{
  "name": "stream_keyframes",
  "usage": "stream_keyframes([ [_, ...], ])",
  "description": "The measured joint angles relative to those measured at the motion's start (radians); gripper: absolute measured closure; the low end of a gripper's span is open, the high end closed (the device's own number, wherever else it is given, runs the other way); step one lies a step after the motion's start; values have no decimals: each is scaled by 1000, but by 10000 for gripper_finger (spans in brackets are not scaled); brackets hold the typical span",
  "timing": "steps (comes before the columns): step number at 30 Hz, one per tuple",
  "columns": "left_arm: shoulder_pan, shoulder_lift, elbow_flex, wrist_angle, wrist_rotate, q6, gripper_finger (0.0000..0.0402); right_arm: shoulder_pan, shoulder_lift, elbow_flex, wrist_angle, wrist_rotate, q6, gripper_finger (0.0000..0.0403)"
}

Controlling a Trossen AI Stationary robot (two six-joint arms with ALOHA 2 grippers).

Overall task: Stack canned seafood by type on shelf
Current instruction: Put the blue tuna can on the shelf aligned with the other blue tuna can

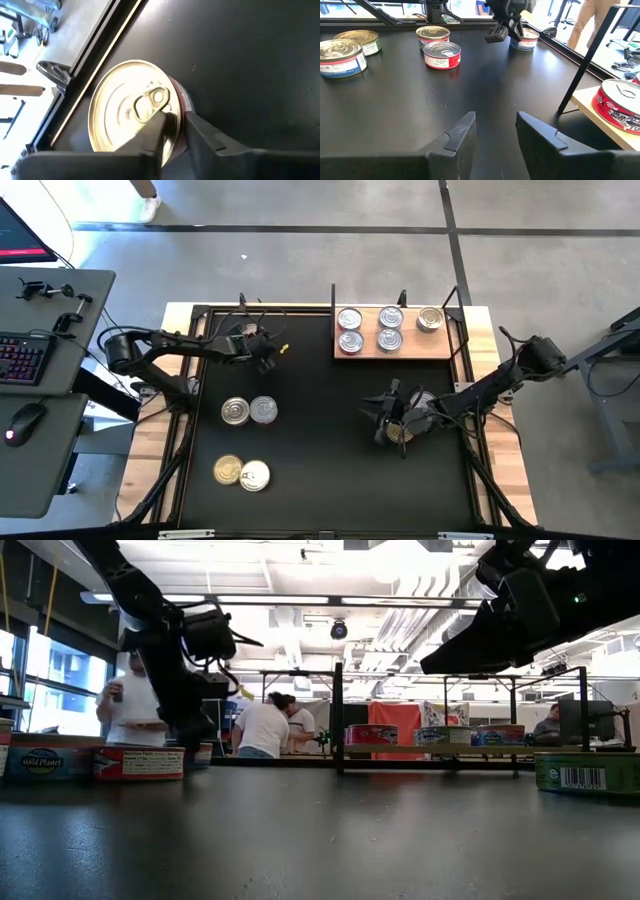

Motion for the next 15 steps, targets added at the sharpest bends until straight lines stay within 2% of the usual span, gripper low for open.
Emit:
stream_keyframes([
  [3, -16, -2, 0, -1, 8, 21, 392, 0, 0, 0, 1, 0, 0, 271],
  [7, -55, -1, -1, -6, 12, 27, 397, 0, 0, 0, 2, -9, -1, 271],
  [12, -141, 9, -14, -45, 123, 22, 401, 0, 0, 0, 3, -56, -24, 271],
  [15, -208, 3, -3, -10, 147, -8, 401, 0, 0, 0, 7, -81, -26, 271],
])
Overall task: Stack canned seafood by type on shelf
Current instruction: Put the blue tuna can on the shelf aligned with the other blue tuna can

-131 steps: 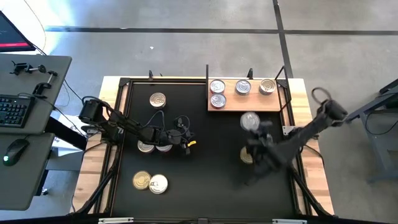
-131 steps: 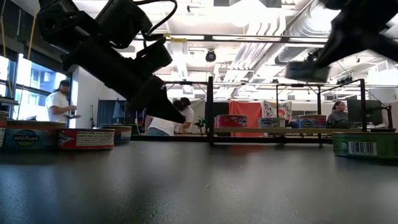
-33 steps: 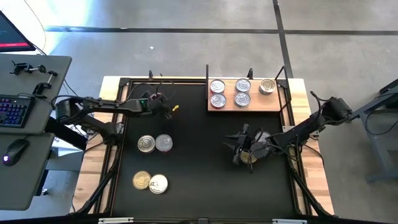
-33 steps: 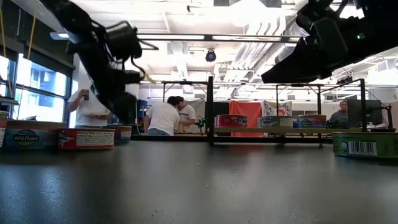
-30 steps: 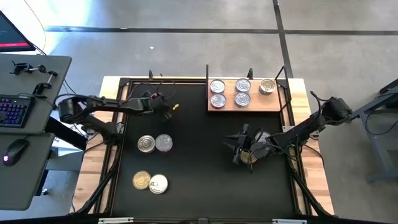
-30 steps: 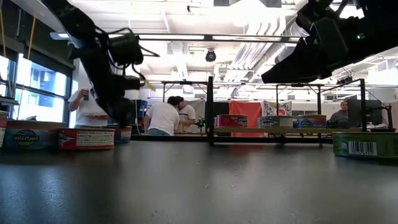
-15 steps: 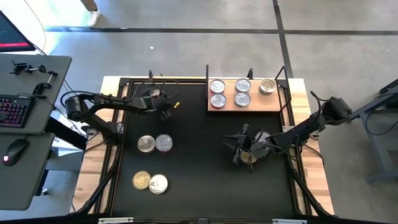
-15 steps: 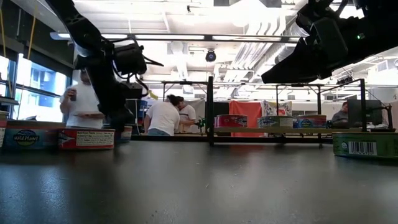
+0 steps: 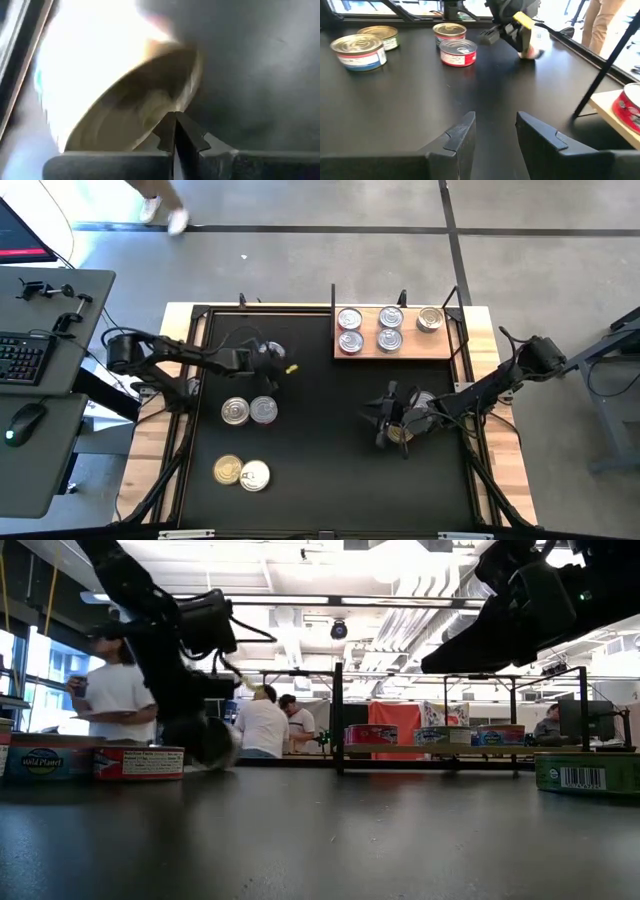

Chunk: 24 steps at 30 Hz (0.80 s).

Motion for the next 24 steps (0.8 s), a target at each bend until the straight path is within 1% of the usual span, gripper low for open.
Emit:
stream_keyframes([
  [3, -78, 3, -2, 3, -1, -23, 401, 0, 0, 0, 1, -9, 0, 271],
  [8, -192, 1, 22, 4, -32, -64, 401, 0, 0, 0, 1, -13, 0, 271],
  [12, -245, 0, 39, 23, -103, -94, 401, 0, 0, 0, 1, -19, 0, 271],
  [14, -244, 0, 39, 78, -107, -103, 395, 0, 0, 0, 1, -20, 0, 271],
  [16, -229, -7, 40, 132, -76, -83, 378, 0, 0, 0, 1, -20, 0, 271],
  [18, -205, -8, 40, 205, -29, -48, 351, 0, 0, 0, 0, -21, -1, 271],
  [21, -154, -8, 40, 315, 54, 3, 298, 0, 0, 0, -4, -33, 0, 271],
  [24, -100, -8, 40, 401, 160, 53, 237, 0, 0, 0, -6, -40, 0, 271],
])
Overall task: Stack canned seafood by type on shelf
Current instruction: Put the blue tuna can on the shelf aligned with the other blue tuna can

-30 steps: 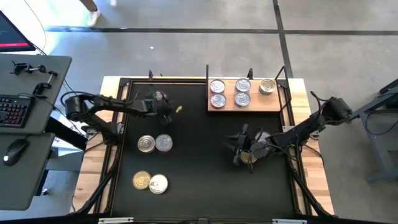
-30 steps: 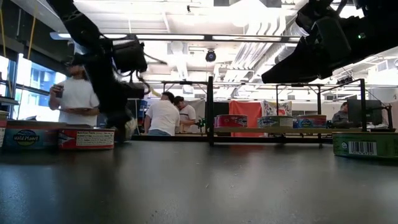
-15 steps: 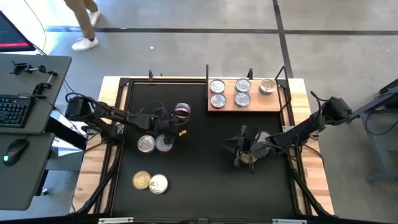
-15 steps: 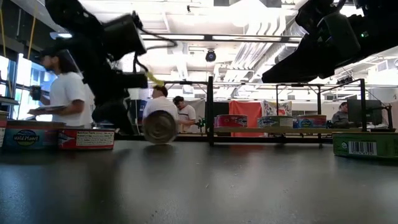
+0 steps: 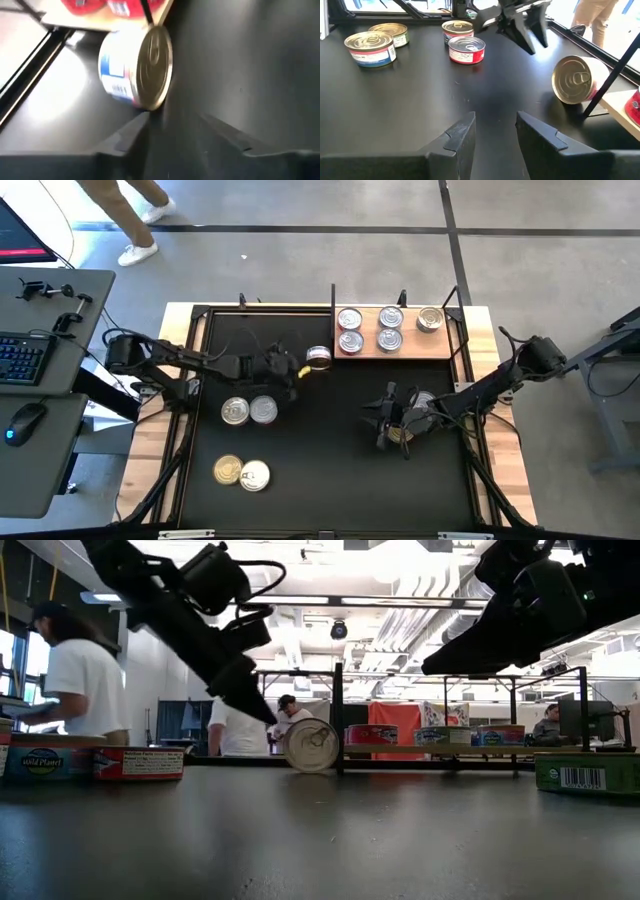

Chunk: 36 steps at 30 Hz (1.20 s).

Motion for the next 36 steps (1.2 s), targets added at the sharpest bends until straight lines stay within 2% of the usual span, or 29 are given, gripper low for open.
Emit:
stream_keyframes([
  [2, 29, 0, 0, 33, 37, 25, 198, 0, 0, 0, -2, -2, 0, 271],
  [6, 78, 13, 0, 83, 44, 61, 140, 0, 0, 0, -2, -2, 1, 271],
  [12, 137, 91, 0, 198, 89, 148, 112, 0, 0, 0, 0, -6, 0, 271],
  [21, 196, 248, 0, 413, 182, 222, 110, 0, 0, 0, 0, -17, 3, 271],
  [26, 201, 281, 1, 422, 277, 236, 119, 0, 0, 0, 0, -17, 3, 271],
  [36, 199, 282, 1, 424, 422, 246, 207, 0, 0, 0, 1, -65, 3, 271],
])
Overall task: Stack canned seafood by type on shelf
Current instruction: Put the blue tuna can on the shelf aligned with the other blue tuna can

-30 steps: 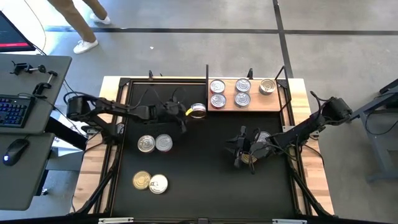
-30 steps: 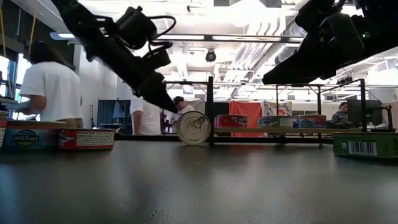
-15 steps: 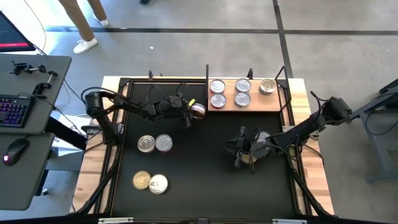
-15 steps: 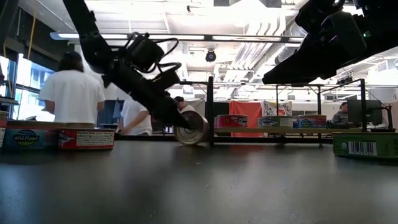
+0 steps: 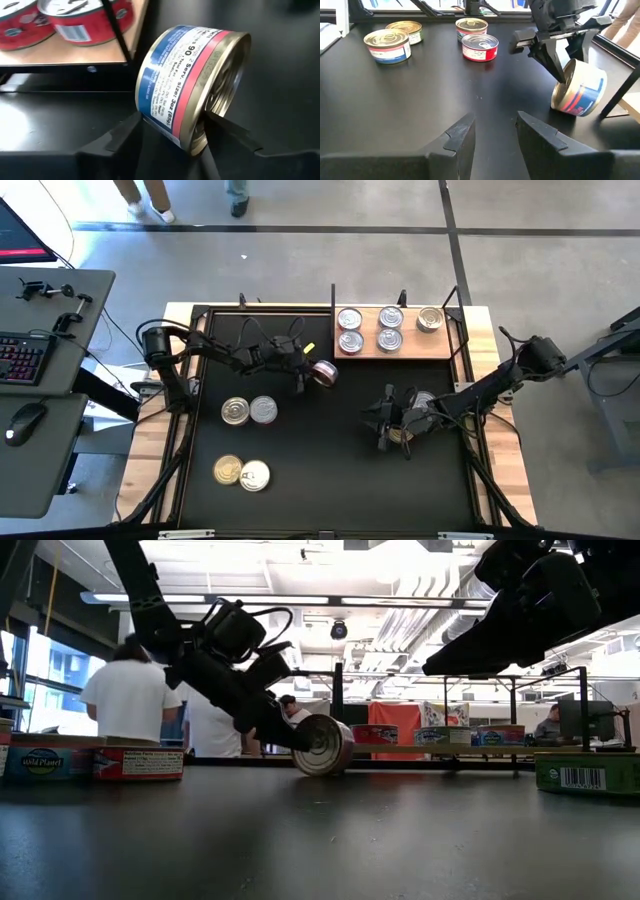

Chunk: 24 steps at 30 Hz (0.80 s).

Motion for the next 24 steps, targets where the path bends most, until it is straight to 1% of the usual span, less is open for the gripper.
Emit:
stream_keyframes([
  [5, -18, 0, 0, -4, 45, -1, 238, 0, 0, 0, 0, 0, 0, 271],
  [13, -107, -3, 0, -72, 38, -10, 252, 0, 0, 0, 0, -2, 0, 271],
  [16, -141, -3, -1, -85, 37, -21, 265, 0, 0, 0, 0, -59, -6, 270],
  [19, -162, -3, -1, -88, 36, -41, 287, 0, 0, 0, 0, -102, -47, 268],
  [22, -171, -3, -1, -83, 34, -54, 315, -2, 0, 0, 7, -113, -58, 256],
  [24, -171, -3, -1, -83, 34, -62, 335, -10, 0, 0, 12, -142, -95, 242],
])
